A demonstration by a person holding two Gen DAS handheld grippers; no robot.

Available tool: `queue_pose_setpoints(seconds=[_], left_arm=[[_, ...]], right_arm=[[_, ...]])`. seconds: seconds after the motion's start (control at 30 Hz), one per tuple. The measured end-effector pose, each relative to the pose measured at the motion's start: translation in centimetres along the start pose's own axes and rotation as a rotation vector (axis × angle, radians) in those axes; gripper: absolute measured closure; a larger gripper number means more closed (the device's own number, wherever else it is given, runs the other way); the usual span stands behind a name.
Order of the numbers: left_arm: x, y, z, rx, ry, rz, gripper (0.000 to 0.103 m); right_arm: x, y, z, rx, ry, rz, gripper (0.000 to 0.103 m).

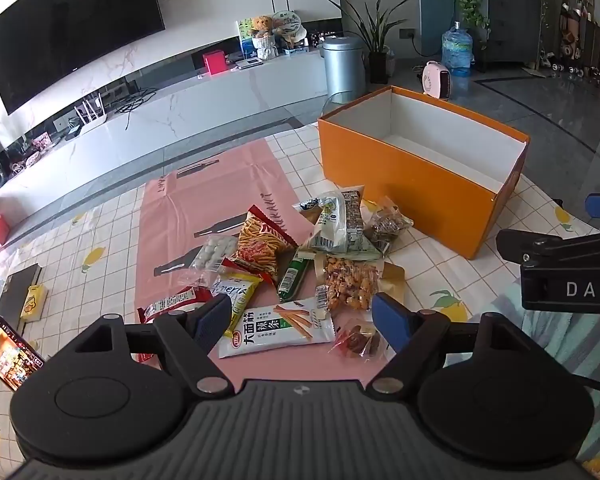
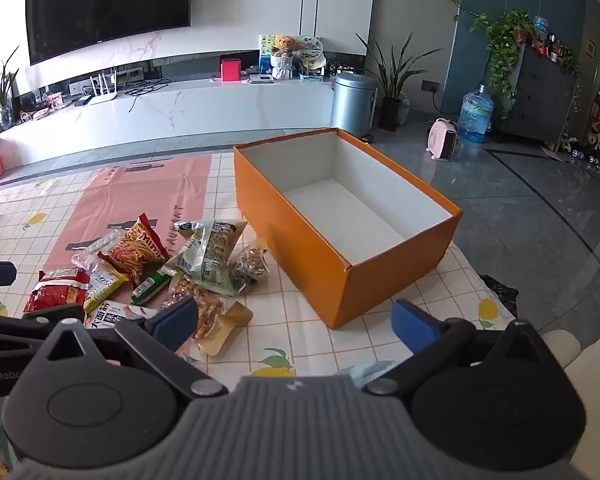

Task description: Organize snacks

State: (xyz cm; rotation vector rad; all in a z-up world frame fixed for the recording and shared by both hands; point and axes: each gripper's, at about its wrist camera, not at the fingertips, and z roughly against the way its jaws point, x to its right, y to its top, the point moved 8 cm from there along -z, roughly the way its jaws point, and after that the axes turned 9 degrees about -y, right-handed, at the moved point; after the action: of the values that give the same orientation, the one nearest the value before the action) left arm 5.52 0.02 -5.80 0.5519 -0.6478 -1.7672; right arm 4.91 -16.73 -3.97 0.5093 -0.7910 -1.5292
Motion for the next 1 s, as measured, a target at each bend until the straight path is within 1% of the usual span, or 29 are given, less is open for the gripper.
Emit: queue_pose_setpoints(seconds=[0.17, 0.2, 0.4, 0.47, 0.6, 0.8, 1.0], left_arm=[[0.1, 0.0, 0.0, -0.004, -0.014, 0.004, 0.01], [0.1, 0.0, 0.0, -0.006, -0.015, 0.004, 0.01], [-0.4, -0.4, -0.2, -0.012, -0.025, 0.011, 0.01], [-0.2, -0.7, -0.4, -0.009, -0.019, 0.015, 0.01], [-0.4, -0.1, 0.0, -0.005, -0.014, 0.028, 0.01], [-0.7, -0.1, 0.2, -0.004, -0.01, 0.039, 0.01], [-1.1, 0.0, 1.0, 0.018, 0.004, 0.043, 0.01]], right_arm=[[-0.1, -0.1, 0.0, -0.001, 0.004, 0.009, 0.004], [0.5, -0.1, -0.3, -0.003, -0.003, 0.007, 0.004], [0.5, -0.3, -0.5, -0.023, -0.026, -0.003, 0.004], [0.5, -0.3, -0.6, -0.026, -0.032, -0.004, 0.004], [0.6, -0.3, -0.6, -0.027, -0.038, -0.007, 0.004], [0.3, -0.3, -0.6, -0.034, -0.039, -0.003, 0.004], [0.4, -0.1, 0.2, -0.019, -0.037, 0.0, 0.004]])
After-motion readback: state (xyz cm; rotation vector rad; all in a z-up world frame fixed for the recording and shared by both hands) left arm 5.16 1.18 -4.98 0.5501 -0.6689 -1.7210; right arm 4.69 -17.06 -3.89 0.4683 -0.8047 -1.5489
